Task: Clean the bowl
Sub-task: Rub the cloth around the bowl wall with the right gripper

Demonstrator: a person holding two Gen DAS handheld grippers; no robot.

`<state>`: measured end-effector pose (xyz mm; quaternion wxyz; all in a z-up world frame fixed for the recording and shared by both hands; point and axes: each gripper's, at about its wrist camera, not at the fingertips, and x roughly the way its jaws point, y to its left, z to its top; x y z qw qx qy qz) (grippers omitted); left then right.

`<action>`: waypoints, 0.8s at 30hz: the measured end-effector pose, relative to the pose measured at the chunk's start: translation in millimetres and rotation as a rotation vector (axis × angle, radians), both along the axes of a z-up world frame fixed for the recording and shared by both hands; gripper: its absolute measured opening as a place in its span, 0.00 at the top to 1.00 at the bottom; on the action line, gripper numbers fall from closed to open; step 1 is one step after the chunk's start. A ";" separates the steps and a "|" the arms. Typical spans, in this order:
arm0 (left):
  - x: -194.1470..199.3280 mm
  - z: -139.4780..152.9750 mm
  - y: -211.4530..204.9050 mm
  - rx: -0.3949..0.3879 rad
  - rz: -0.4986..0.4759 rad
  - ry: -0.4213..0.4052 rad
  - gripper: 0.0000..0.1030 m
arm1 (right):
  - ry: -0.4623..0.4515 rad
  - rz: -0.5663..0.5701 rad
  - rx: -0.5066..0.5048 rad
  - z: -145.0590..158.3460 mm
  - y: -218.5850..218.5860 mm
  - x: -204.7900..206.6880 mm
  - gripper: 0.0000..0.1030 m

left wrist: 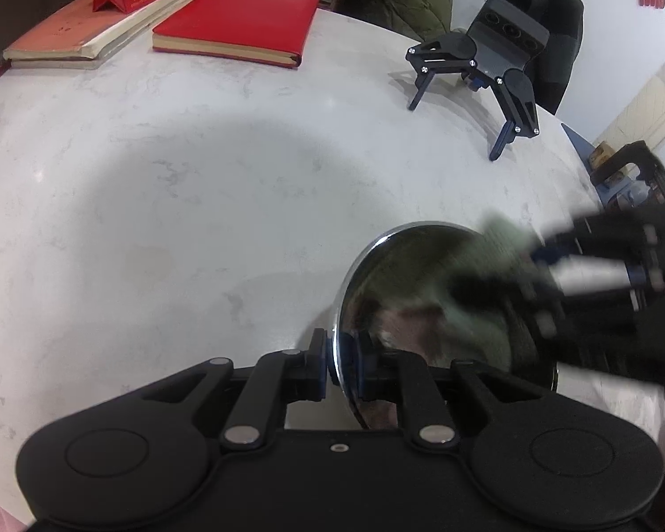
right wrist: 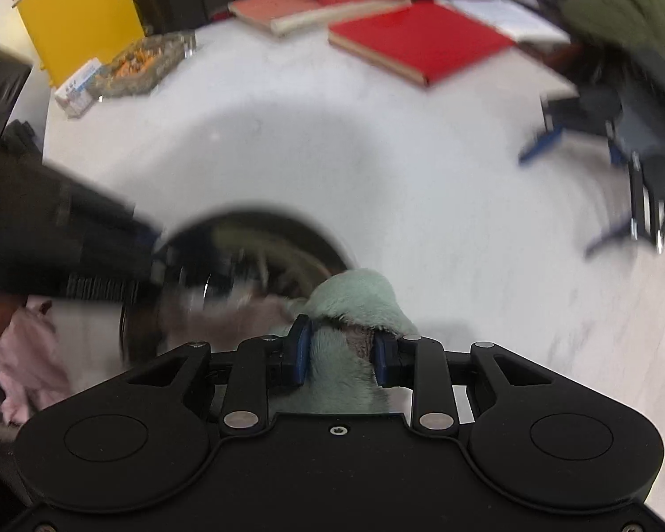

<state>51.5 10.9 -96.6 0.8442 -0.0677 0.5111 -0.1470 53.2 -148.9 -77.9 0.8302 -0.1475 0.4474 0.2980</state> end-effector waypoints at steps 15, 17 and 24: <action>-2.4 0.3 0.2 0.001 0.014 0.003 0.88 | 0.017 -0.011 0.013 -2.7 -4.7 5.2 0.74; -4.0 0.4 -1.4 0.006 0.015 -0.003 0.88 | 0.016 -0.024 0.053 0.7 -4.2 13.6 0.74; -4.1 2.1 0.6 -0.023 0.038 -0.020 0.88 | 0.154 -0.141 0.105 -17.7 -40.5 -12.4 0.74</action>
